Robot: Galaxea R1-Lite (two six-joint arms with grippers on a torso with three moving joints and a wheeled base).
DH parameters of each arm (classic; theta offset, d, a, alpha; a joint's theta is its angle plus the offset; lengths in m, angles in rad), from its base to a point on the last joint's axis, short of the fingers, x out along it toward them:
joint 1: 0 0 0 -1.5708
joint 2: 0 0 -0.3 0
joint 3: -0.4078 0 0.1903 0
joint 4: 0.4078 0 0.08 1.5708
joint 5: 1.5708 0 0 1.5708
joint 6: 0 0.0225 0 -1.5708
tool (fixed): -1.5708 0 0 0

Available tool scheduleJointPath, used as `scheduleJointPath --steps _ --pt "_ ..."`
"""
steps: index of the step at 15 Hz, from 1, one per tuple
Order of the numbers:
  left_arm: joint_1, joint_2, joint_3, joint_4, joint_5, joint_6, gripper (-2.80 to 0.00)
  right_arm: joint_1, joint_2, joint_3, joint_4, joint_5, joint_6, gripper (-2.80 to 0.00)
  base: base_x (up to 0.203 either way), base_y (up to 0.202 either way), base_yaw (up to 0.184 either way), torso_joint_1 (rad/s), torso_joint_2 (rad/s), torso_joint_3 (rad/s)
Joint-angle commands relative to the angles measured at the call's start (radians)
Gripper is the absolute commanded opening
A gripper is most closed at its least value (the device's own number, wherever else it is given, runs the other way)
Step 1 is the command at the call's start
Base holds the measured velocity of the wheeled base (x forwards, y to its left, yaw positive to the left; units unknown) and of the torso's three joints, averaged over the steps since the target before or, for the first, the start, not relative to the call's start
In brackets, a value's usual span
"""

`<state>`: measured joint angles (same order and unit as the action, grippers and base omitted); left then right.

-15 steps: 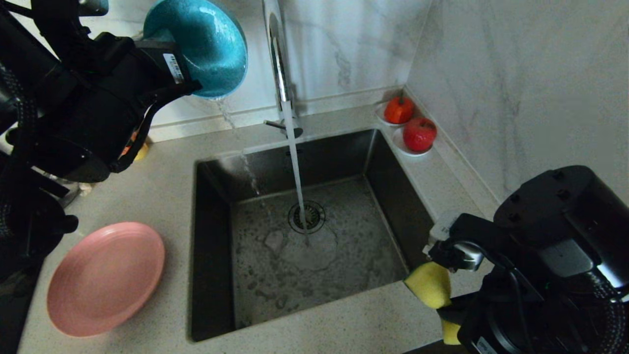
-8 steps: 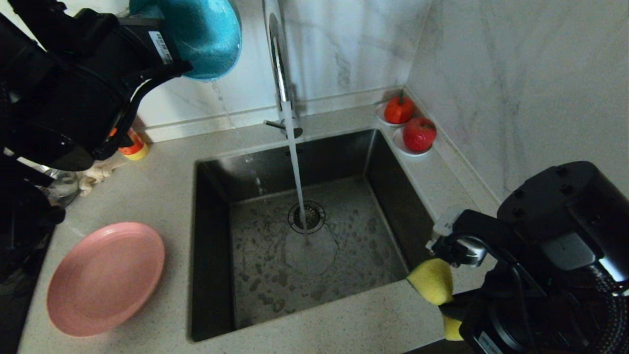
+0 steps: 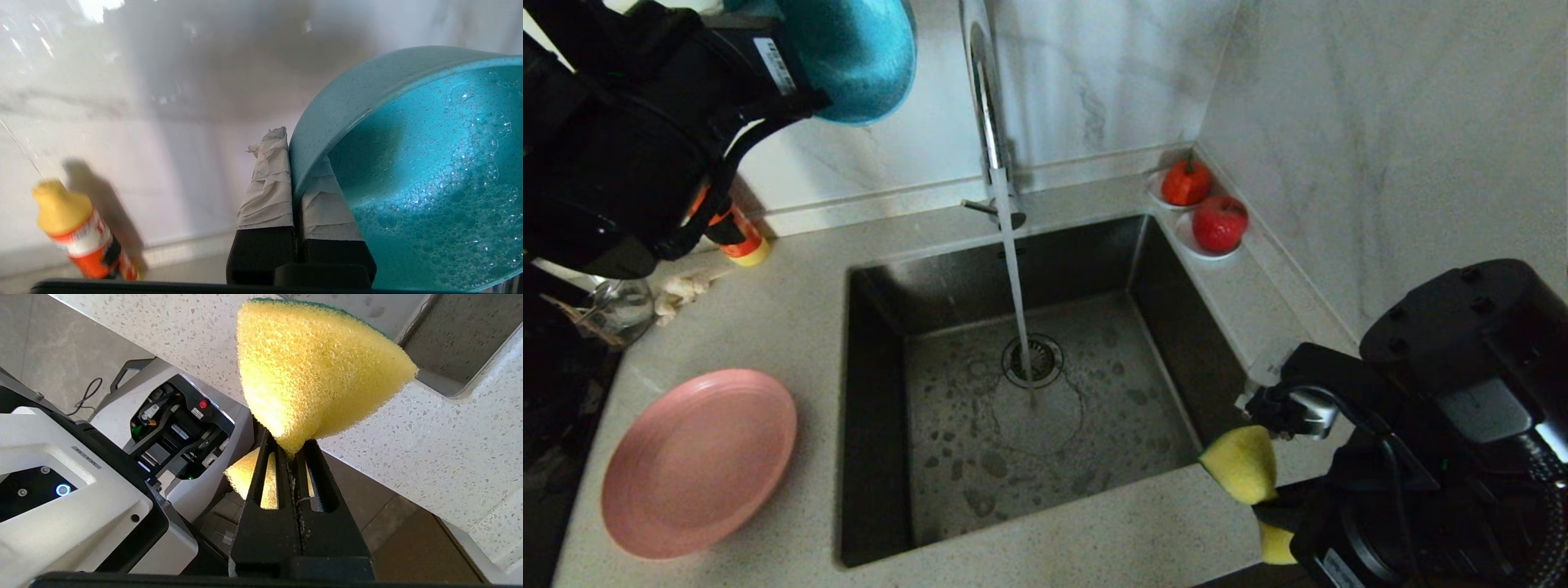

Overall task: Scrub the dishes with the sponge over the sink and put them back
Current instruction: Wash the bowl, then wipe the bowl

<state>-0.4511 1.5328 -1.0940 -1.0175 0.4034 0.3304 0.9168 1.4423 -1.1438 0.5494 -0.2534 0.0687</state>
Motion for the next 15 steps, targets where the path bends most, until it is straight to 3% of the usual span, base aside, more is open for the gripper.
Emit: scheduleJointPath --steps 1,5,9,11,15 --pt "0.000 -0.002 0.044 0.068 0.004 -0.001 -2.80 0.002 -0.010 -0.001 0.003 0.004 0.000 -2.80 0.000 0.000 0.000 0.000 0.00 0.000" --pt "0.000 -0.038 0.059 0.306 -0.005 -0.002 -2.80 0.023 -0.031 -0.004 0.006 0.068 0.004 -2.80 0.000 0.000 0.000 0.000 0.00 0.000" --pt "-0.003 -0.172 0.073 0.563 -0.089 -0.002 -2.80 0.045 -0.082 -0.039 0.038 0.209 0.040 -2.80 0.000 0.000 0.000 0.000 0.00 0.000" --pt "-0.023 -0.205 0.127 0.591 -0.125 0.001 -2.80 0.063 -0.098 -0.104 0.113 0.326 0.063 -2.80 0.000 0.000 0.000 0.000 0.00 0.000" --pt "-0.110 -0.265 0.262 0.591 -0.121 -0.001 -2.80 0.108 -0.083 -0.297 0.238 0.552 0.198 -2.80 0.000 0.000 0.000 0.000 0.00 0.000"
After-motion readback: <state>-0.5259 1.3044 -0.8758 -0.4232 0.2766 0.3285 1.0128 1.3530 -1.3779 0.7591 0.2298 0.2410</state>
